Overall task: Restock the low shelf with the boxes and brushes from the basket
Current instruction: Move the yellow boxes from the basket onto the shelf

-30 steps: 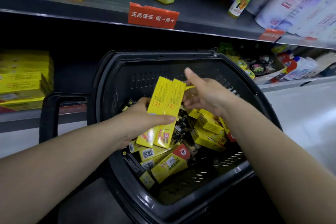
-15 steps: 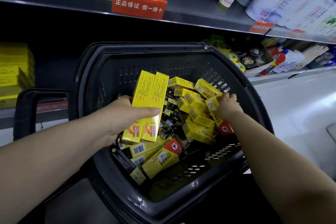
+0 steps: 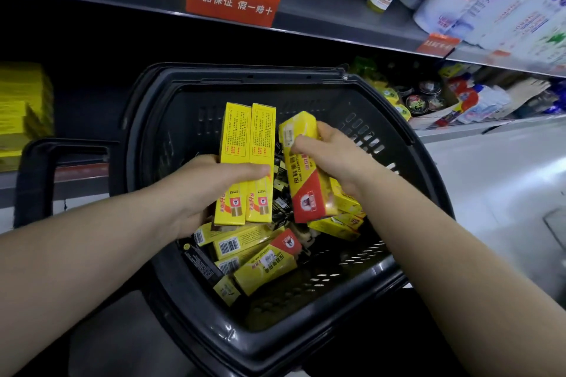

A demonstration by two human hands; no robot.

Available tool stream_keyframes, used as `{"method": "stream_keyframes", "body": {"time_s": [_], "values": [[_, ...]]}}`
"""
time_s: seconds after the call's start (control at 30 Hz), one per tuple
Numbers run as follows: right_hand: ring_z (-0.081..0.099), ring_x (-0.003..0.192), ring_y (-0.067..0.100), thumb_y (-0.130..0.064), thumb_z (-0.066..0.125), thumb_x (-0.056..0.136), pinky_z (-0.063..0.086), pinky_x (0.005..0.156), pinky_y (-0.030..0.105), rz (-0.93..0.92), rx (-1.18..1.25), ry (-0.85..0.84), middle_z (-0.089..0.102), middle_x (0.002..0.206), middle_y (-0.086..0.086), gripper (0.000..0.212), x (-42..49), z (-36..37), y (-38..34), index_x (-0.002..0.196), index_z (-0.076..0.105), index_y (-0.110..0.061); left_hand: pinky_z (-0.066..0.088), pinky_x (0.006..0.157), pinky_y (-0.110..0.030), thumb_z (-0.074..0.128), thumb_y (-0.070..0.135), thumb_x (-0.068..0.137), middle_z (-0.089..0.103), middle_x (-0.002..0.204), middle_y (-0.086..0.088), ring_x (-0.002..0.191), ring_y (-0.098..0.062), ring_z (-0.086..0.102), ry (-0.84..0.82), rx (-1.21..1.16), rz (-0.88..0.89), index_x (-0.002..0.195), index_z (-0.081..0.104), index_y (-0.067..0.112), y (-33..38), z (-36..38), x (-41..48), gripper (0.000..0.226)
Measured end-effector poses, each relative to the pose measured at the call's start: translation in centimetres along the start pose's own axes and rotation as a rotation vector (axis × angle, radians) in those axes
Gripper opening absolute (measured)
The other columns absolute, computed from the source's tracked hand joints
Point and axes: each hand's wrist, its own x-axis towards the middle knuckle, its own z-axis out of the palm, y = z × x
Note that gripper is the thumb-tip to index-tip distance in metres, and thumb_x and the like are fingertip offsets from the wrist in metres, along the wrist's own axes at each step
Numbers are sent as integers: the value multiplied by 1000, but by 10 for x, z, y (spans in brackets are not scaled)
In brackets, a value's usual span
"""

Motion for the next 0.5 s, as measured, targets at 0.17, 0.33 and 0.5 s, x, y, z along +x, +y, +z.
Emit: {"method": "stream_keyframes", "body": {"time_s": [0.17, 0.33, 0.5], "values": [[60, 98, 24, -55, 43, 89, 47, 77, 33, 78, 77, -121, 64, 117, 8, 54, -7, 29, -18, 127, 51, -18, 54, 82, -40, 77, 26, 72, 75, 91, -1, 84, -23, 71, 2, -61, 35, 107, 67, 21, 1, 3, -6, 37], [59, 76, 16, -51, 46, 92, 43, 59, 23, 69, 183, -227, 63, 99, 2, 40, -11, 22, -24, 118, 54, -22, 56, 68, -33, 76, 29, 63, 75, 91, -3, 82, -22, 72, -128, -100, 34, 104, 69, 20, 5, -6, -14, 42], [70, 90, 18, -54, 54, 86, 49, 93, 38, -11, 198, -185, 75, 92, -3, 35, -10, 22, -36, 93, 70, -23, 58, 67, -33, 75, 30, 58, 75, 93, -5, 83, -22, 72, -151, -136, 54, 108, 67, 17, 12, -8, -28, 52]]}}
